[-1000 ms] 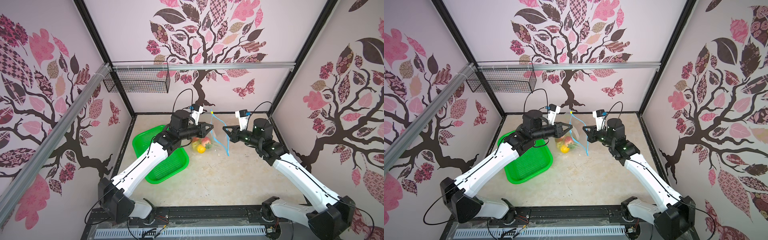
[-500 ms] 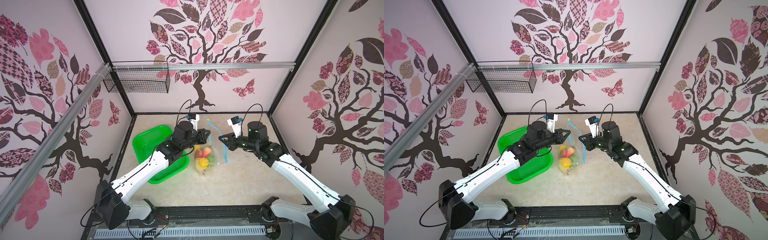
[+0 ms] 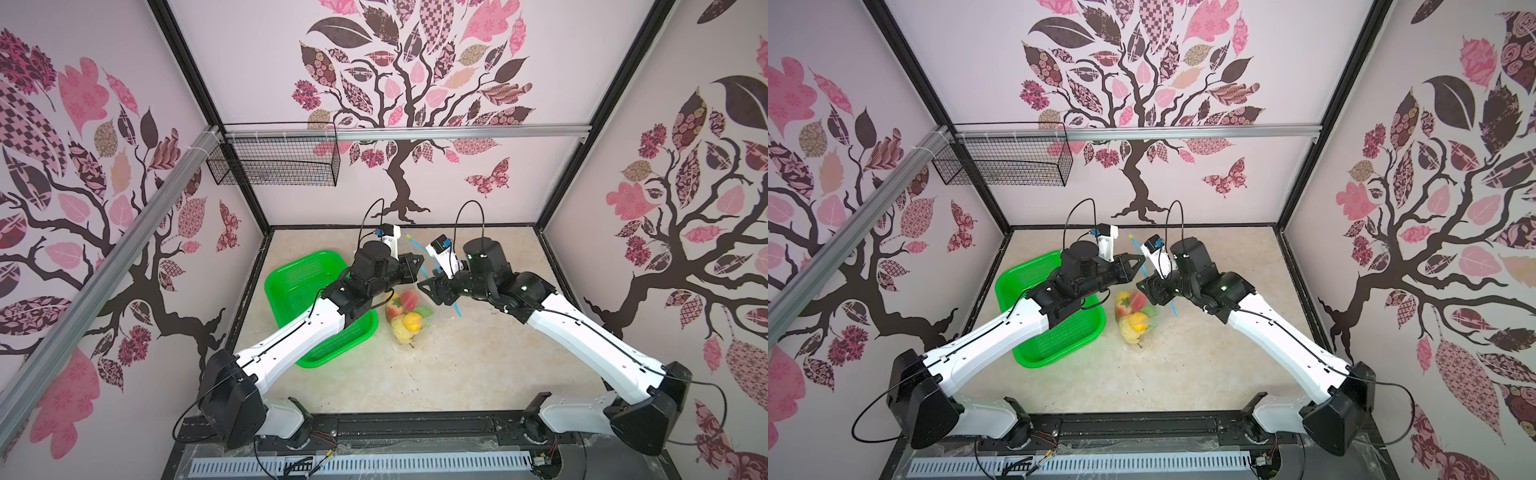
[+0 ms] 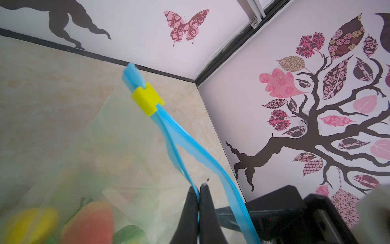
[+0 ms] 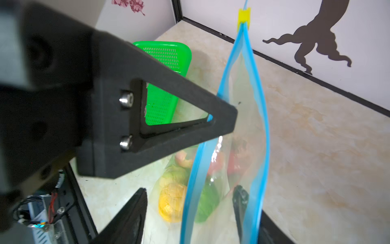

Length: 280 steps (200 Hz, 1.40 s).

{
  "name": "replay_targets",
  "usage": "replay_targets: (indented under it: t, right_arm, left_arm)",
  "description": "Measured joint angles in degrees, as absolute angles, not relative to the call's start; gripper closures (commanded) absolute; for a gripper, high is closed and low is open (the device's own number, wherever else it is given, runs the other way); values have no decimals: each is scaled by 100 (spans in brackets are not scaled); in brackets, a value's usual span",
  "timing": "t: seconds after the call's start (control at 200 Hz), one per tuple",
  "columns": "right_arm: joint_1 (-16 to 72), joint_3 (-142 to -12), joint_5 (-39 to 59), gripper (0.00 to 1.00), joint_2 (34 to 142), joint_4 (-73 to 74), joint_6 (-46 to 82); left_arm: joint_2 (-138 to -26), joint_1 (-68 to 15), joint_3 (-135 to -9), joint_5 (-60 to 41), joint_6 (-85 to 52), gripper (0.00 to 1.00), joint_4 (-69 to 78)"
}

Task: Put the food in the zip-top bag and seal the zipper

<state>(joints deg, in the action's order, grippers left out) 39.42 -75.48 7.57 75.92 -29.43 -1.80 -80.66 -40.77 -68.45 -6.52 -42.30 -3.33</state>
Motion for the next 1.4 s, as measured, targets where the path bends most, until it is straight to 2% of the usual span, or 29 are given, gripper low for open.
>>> replay_targets:
  t: [0.215,0.325,0.39,0.415,0.47,0.505,0.54,0.57,0.685,0.92,1.055,1.27,1.4]
  right_arm:
    - [4086,-7924,-185,34,8090,-3262,-480]
    - [4088,-8158,-482,44,8276,-3301,-598]
    - [4095,-8254,-589,55,8326,-3321,-642]
    - [4101,-8278,-615,59,8337,-3326,-615]
    - [4115,-8300,-661,70,8344,-3321,-650]
    - [4115,-8300,-694,80,8344,-3323,-646]
    - [4119,-8298,-701,88,8344,-3321,-639]
    - [4119,-8289,-718,91,8346,-3312,-637]
    - [4119,-8211,-703,100,8344,-3177,-628]
    - [4119,-8068,-668,100,8344,-2991,-685]
    - [4119,-8156,-526,100,8344,-2987,-893]
    - [4119,-8595,130,100,8322,-3288,-1328]
    - [4115,-8630,482,100,8237,-3452,-1505]
  left_arm:
    - [-8066,-4077,-6845,-626,-4233,100,-309]
    - [-8066,-4077,-6845,-624,-4254,100,-305]
    - [-8066,-4077,-6845,-622,-4261,100,-303]
    - [-8066,-4077,-6845,-620,-4265,92,-303]
    - [-8066,-4075,-6845,-631,-4246,56,-298]
    - [-8066,-4058,-6845,-657,-4244,37,-292]
    - [-8066,-4038,-6847,-694,-4244,26,-290]
    - [-8066,-4010,-6847,-716,-4246,22,-292]
    - [-8066,-3734,-6847,-862,-4281,19,-311]
    - [-7905,-2781,-6845,-926,-3999,16,-333]
    - [-7671,-2423,-6613,-1004,-3485,12,137]
    - [-7662,-1629,-6351,-2217,-2961,11,1050]
    - [-7710,-1496,-6351,-3094,-2534,11,1444]
